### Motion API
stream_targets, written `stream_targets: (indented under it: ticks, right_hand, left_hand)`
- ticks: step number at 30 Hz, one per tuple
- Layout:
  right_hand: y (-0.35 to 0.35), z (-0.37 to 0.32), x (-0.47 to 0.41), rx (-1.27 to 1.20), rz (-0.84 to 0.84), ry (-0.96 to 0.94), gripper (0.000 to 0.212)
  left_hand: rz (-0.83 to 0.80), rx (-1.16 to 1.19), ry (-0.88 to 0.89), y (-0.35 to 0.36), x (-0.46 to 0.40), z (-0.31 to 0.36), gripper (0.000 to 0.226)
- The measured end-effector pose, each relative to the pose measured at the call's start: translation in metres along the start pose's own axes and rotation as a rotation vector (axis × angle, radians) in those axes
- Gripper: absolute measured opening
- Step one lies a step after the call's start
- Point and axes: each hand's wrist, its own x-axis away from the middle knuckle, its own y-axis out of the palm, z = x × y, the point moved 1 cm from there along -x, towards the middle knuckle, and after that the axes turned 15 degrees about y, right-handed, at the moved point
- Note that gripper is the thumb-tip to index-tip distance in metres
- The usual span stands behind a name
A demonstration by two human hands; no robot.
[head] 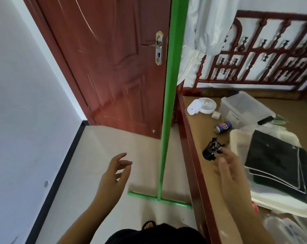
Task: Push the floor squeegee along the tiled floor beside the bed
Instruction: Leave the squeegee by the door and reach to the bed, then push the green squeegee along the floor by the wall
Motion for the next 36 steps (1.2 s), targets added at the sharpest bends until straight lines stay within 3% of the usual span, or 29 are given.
stream_targets:
  ticks: [3,6,10,15,22,36]
  right_hand:
    - [0.016,-0.047,-0.032,0.065,-0.183,-0.110,0.023]
    - [0.036,-0.089,-0.056,0.149,-0.411,-0.236,0.034]
    - [0.060,-0.127,-0.072,0.194,-0.647,-0.331,0.040]
    - [0.069,-0.139,-0.087,0.181,-0.697,-0.353,0.031]
    - [0.096,-0.149,-0.094,0.212,-0.759,-0.404,0.032]
    - [0.255,-0.192,-0.061,0.199,-1.066,-0.488,0.025]
  left_hand:
    - [-0.121,-0.014,0.089,0.025,-0.051,0.018,0.034]
    - [-0.225,-0.045,0.130,0.054,-0.087,0.037,0.048]
    - [-0.220,-0.063,0.110,0.079,-0.109,0.051,0.050]
    - [-0.134,-0.064,0.085,0.083,-0.118,0.056,0.029]
    - [-0.065,-0.119,0.017,0.066,-0.120,0.047,0.029]
    - [0.248,-0.242,-0.180,-0.053,-0.128,-0.010,0.027]
